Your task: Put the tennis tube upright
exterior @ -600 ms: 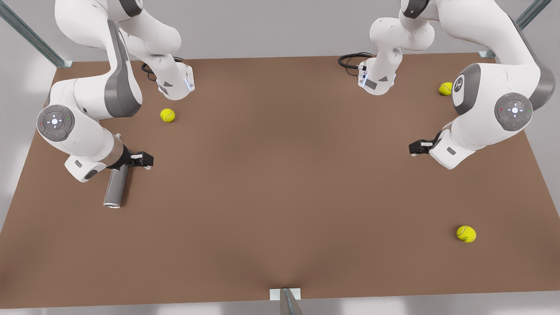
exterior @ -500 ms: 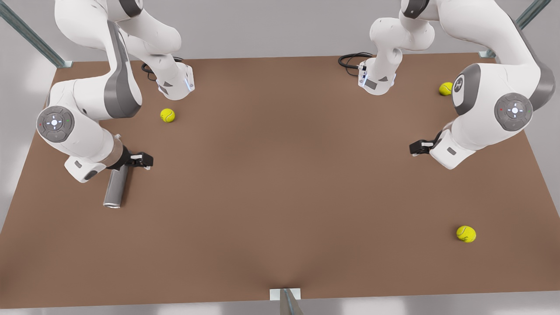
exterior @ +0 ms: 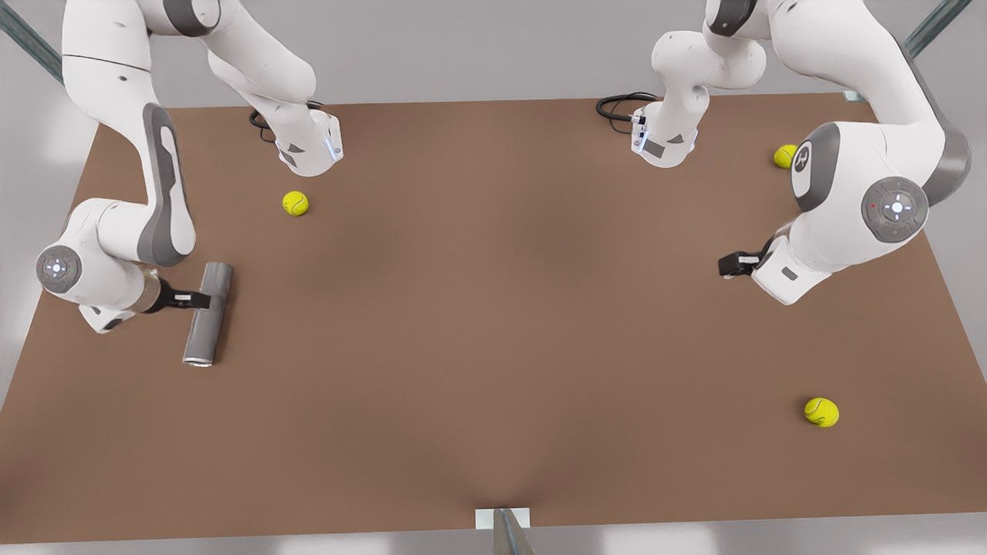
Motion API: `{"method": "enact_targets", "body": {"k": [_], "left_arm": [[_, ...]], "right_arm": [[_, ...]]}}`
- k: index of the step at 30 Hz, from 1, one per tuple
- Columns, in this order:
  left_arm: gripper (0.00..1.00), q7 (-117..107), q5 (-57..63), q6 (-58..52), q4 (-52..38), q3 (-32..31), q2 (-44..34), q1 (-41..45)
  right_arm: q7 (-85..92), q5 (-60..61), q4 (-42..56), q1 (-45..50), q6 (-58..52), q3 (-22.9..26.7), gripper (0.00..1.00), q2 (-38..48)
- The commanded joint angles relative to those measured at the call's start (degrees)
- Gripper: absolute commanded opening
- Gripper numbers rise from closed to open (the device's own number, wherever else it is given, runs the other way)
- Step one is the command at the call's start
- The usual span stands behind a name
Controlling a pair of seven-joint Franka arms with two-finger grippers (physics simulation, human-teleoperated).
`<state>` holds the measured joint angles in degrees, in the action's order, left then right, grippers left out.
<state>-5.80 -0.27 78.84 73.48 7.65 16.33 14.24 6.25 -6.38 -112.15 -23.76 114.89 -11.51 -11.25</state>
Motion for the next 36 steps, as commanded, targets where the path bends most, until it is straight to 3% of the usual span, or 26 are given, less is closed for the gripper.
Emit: {"method": "enact_targets", "body": {"k": [1,5,15,21,24,36], "left_arm": [[1.00,0.00,0.01,0.00,0.00,0.00,0.02,0.00],[1.00,0.00,0.01,0.00,0.00,0.00,0.02,0.00],[1.00,-0.18,-0.08,1.23,1.58,-0.09,-0.07,-0.09],[1.00,-0.18,-0.08,1.23,2.20,-0.09,0.02,-0.18],[1.00,-0.18,-0.17,1.14,2.20,-0.09,0.37,-0.26],[1.00,-0.18,-0.17,1.23,2.55,-0.09,1.25,-0.35]], "right_arm": [[0.17,-0.04,0.00,-0.32,0.42,0.09,1.00,0.00],[6.76,-0.13,-6.77,-4.36,14.56,0.00,1.00,-0.26],[8.87,0.05,-5.71,-7.17,20.11,0.00,1.00,-9.76],[8.70,0.14,-8.09,-7.79,20.64,0.09,1.00,-9.84],[8.78,0.14,-14.77,-8.93,25.03,0.00,1.00,-8.88],[9.49,-0.39,-14.77,-9.72,26.70,0.09,1.00,-9.58]]}}
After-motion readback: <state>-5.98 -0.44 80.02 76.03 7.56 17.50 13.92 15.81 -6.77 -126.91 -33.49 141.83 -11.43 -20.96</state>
